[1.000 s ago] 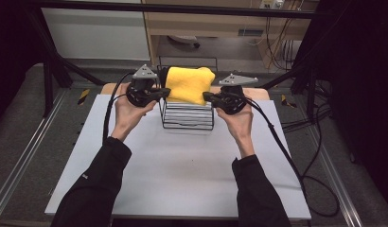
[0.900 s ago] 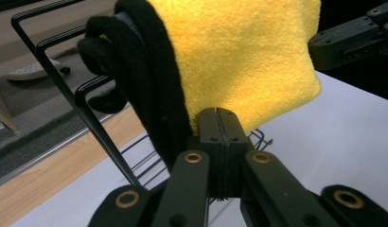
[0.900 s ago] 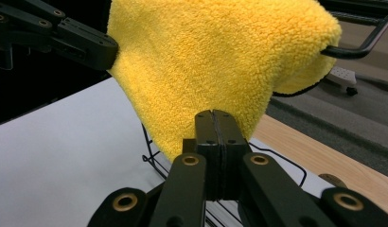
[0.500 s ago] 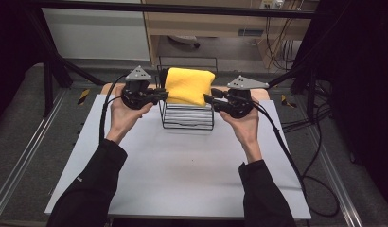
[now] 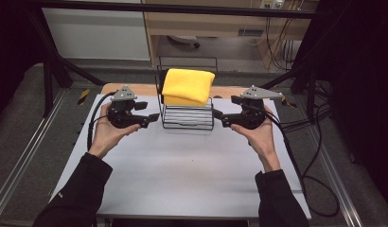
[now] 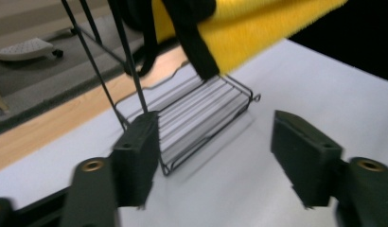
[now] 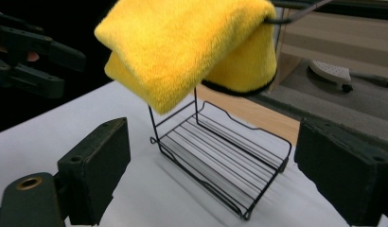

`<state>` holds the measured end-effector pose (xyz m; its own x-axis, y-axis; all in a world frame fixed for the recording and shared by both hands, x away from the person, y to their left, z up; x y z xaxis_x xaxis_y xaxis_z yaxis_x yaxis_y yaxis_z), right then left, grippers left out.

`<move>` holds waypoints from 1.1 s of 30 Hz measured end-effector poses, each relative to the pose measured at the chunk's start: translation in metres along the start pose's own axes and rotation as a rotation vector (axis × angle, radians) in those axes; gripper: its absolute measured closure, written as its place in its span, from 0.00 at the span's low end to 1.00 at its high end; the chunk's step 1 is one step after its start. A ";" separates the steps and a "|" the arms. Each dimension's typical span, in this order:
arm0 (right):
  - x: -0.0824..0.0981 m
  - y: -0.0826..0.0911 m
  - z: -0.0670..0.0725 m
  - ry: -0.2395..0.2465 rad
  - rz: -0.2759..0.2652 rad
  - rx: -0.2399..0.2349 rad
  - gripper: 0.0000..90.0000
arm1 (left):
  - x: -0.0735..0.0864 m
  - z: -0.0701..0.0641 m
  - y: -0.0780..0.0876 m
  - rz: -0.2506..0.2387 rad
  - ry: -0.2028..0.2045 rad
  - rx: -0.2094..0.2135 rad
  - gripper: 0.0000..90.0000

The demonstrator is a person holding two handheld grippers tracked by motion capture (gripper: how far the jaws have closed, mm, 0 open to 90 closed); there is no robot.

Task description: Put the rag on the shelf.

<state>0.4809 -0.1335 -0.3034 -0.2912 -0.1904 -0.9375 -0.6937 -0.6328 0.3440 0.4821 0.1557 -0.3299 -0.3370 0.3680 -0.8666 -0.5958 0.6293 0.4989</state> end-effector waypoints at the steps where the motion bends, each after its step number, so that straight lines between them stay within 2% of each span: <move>1: 0.003 0.001 -0.001 -0.004 0.002 0.003 0.10 | 0.004 0.000 0.001 0.003 -0.001 -0.006 0.30; 4: 0.014 0.003 -0.004 -0.020 0.018 0.005 0.06 | 0.017 -0.003 0.003 0.006 -0.003 -0.010 0.20; 8: 0.031 0.006 -0.005 -0.023 0.045 0.000 0.04 | 0.039 -0.005 0.003 0.010 0.012 -0.008 0.13; 9: 0.036 0.007 -0.005 -0.026 0.049 -0.006 0.03 | 0.039 -0.005 0.003 0.010 0.012 -0.008 0.12; 10: 0.041 0.008 -0.006 -0.027 0.055 -0.008 0.03 | 0.051 -0.006 0.003 0.015 0.018 -0.010 0.12; 15: 0.067 0.013 -0.009 -0.042 0.087 -0.006 0.01 | 0.083 -0.008 0.005 0.024 0.050 0.003 0.11; 16: 0.074 0.014 -0.009 -0.050 0.097 -0.014 0.01 | 0.083 -0.008 0.005 0.024 0.050 0.003 0.11; 17: 0.081 0.015 -0.010 -0.057 0.102 -0.018 0.01 | 0.095 -0.007 0.007 0.029 0.056 0.005 0.11; 18: 0.087 0.015 -0.011 -0.061 0.110 -0.021 0.01 | 0.100 -0.007 0.009 0.029 0.060 0.004 0.11; 22: 0.112 0.019 -0.014 -0.074 0.133 -0.028 0.01 | 0.122 -0.007 0.013 0.031 0.062 0.007 0.11; 26: 0.134 0.023 -0.017 -0.089 0.157 -0.040 0.01 | 0.145 -0.006 0.013 0.062 0.056 -0.002 0.11; 33: 0.170 0.035 -0.023 -0.109 0.197 -0.056 0.01 | 0.169 -0.003 0.018 0.091 0.054 -0.011 0.11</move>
<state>0.4227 -0.2052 -0.4518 -0.4889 -0.2344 -0.8403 -0.5794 -0.6328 0.5137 0.4120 0.2275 -0.4676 -0.4289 0.3860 -0.8167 -0.5688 0.5870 0.5761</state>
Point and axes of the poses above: each handheld gripper's, and its own axes: y roughly backward along the jaws, x roughly out of its underside, z roughly to its left, the point moved 7 cm from there along -y, roughly forward along the jaws, and after that the axes turned 1 degree about -z, right-handed, at the moved point
